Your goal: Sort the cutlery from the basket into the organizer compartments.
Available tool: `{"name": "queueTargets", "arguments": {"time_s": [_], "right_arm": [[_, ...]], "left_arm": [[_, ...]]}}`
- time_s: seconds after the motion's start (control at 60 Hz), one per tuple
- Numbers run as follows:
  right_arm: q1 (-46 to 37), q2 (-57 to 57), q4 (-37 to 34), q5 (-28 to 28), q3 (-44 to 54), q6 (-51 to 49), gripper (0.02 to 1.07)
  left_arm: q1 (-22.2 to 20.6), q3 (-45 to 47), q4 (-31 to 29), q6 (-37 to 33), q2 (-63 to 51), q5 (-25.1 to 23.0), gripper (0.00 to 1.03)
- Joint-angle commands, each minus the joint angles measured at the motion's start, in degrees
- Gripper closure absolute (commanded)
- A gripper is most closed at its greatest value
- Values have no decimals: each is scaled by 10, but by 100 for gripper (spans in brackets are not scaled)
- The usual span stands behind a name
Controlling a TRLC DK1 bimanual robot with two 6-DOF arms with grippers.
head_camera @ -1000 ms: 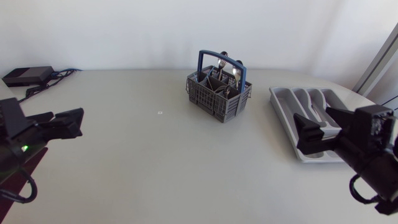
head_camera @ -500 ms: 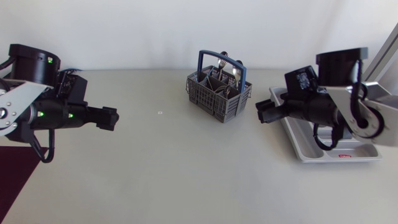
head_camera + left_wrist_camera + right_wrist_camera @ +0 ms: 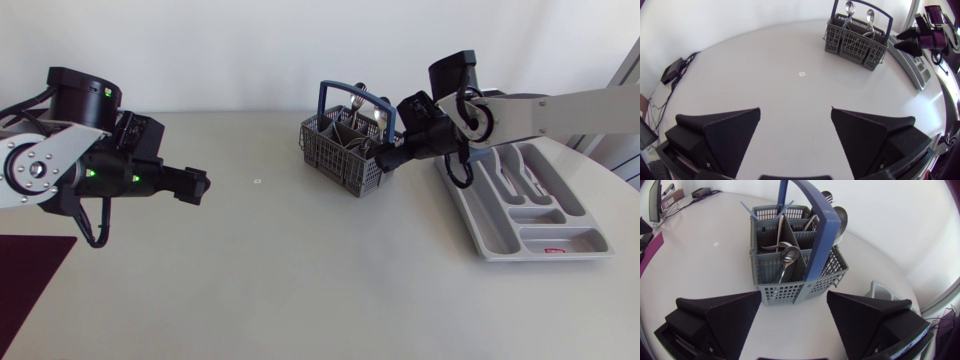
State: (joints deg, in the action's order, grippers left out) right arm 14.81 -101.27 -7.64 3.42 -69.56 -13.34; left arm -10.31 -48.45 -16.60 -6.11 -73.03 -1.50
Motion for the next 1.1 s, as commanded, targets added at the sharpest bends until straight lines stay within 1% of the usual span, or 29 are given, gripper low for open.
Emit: {"name": "queueTargets", "arguments": {"time_s": [0.0, 0.117, 0.233, 0.25, 0.317, 0.383, 0.433, 0.483, 0.5, 0.583, 0.75, 0.95, 1.083], "right_arm": [[-12, -39, 10, 5, -40, -9, 20], [-27, -80, 17, 13, -88, -10, 28], [-29, -118, 13, 17, -135, -14, 30], [-29, -124, 12, 18, -141, -14, 32], [-23, -139, 12, 18, -159, -21, 43], [-15, -151, 12, 19, -171, -23, 63], [-9, -153, 13, 18, -171, -23, 74], [-4, -152, 13, 18, -166, -23, 78], [-1, -149, 13, 18, -162, -23, 81], [-1, -140, 10, 17, -152, -19, 91], [-2, -99, 9, 15, -98, -19, 93], [2, 15, 12, 16, 36, -26, 94], [10, 92, -6, 20, 110, -25, 94]], "left_arm": [[1, -7, 13, -5, -15, -19, 6], [9, -7, 24, -8, -22, -41, 6], [13, -9, 26, -8, -27, -57, 6], [13, -9, 26, -8, -28, -59, 6], [13, -9, 27, -10, -30, -64, 6], [16, -9, 31, -8, -30, -68, 6], [16, -8, 32, -8, -30, -68, 6], [18, -4, 36, -9, -25, -67, 6], [20, 0, 46, -8, -20, -67, 7], [19, 6, 54, -11, -11, -67, 8], [15, 9, 58, -11, -5, -67, 9], [13, 4, 46, -13, -14, -68, 9], [9, -5, 30, -13, -23, -72, 9]]}}
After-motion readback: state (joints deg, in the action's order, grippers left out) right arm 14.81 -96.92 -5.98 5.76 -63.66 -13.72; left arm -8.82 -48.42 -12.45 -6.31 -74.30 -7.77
